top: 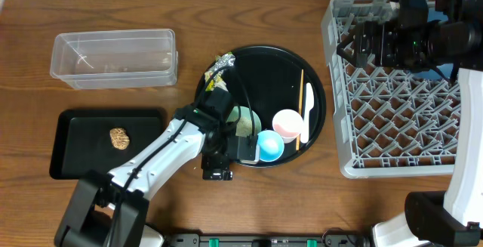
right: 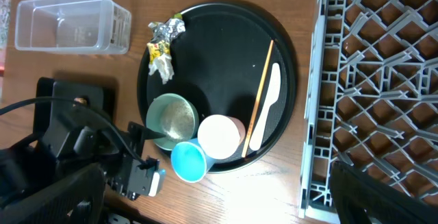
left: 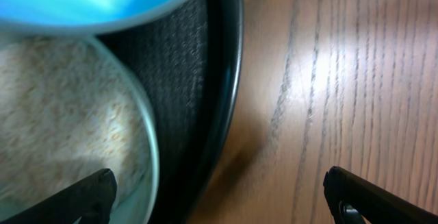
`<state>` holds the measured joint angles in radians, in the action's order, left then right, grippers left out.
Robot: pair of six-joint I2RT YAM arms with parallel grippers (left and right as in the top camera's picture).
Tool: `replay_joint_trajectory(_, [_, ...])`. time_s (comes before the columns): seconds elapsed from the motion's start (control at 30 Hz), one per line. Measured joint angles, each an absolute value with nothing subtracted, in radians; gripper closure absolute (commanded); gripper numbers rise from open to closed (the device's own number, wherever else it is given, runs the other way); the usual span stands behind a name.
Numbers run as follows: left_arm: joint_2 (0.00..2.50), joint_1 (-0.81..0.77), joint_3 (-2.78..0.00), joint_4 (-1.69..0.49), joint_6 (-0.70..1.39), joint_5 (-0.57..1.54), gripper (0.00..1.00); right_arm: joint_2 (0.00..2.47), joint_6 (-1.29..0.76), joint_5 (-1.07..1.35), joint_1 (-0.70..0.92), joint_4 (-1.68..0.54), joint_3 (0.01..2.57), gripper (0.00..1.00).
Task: Sort waste into correct bins and load items into the dishwasher rack
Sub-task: 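Grasp the pale green rice bowl rim with the left gripper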
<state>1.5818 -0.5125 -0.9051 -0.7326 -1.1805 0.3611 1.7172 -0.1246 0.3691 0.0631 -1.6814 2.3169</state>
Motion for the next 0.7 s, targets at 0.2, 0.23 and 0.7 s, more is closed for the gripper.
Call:
replay_joint_trajectory(0.2, [1.586,-0.513,-0.905,-0.725,-1.18,0.387,0.02,1.717,-0.125,0.369,0.063,-1.681,2.317,0.01])
replay_joint_trajectory(0.23, [1.586,-0.513,-0.905,-0.725,-1.18,0.395,0.02,1.717,-0.125,0.369,0.063,-1.681,2.317,0.01])
replay_joint_trajectory(0.7, [1.586,-0.513,-0.905,-0.712,-1.18,0.443,0.02,1.717,-0.125,0.369,0.063,-1.681,2.317,0.01])
